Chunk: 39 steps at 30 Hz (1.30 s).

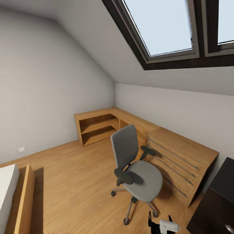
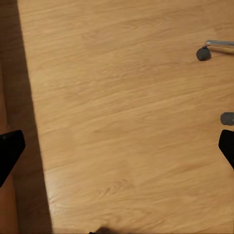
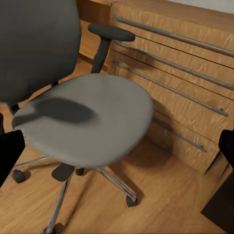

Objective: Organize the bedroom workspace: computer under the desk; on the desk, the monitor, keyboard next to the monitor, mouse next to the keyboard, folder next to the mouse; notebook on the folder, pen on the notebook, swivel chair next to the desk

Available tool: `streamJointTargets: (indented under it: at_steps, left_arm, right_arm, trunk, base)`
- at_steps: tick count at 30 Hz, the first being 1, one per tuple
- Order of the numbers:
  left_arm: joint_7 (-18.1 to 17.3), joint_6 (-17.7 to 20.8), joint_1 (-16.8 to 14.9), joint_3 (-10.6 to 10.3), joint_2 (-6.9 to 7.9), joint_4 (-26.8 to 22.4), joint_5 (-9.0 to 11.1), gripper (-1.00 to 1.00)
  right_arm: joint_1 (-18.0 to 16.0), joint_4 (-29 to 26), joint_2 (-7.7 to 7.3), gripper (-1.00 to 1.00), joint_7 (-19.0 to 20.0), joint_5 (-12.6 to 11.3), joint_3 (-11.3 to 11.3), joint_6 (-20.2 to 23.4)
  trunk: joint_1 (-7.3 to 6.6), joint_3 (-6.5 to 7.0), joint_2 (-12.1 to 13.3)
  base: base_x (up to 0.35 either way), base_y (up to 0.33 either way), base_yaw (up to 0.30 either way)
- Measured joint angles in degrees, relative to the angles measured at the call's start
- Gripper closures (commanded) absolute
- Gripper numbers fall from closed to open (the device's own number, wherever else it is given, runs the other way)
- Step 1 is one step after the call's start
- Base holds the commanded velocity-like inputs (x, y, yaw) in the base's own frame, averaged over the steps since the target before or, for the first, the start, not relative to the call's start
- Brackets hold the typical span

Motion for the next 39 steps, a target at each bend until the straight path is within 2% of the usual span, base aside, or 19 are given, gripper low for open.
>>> streamJointTargets:
  at_steps: [17, 27, 39]
  left_arm:
    - [0.0, 0.0, 0.0, 0.0, 0.00, 0.0, 0.0, -1.00]
    - [0.0, 0.1, 0.0, 0.0, 0.00, 0.0, 0.1, -1.00]
    - [0.0, 0.1, 0.0, 0.0, 0.00, 0.0, 0.1, -1.00]
  right_arm:
    - [0.0, 0.0, 0.10, -1.00, -0.1, 0.0, 0.0, 0.1]
    - [0.0, 0.0, 0.15, -1.00, 0.0, 0.1, 0.0, 2.4]
    - [0.0, 0.0, 0.10, -1.00, 0.0, 0.1, 0.1, 2.8]
  trunk:
    - [0.00, 0.00, 0.0]
    - [-0.01, -0.31, 0.0]
    - [-0.01, -0.97, 0.0]
  base:
    - [0.001, 0.000, 0.265]
    - [0.185, -0.024, 0.258]
    - [0.027, -0.006, 0.213]
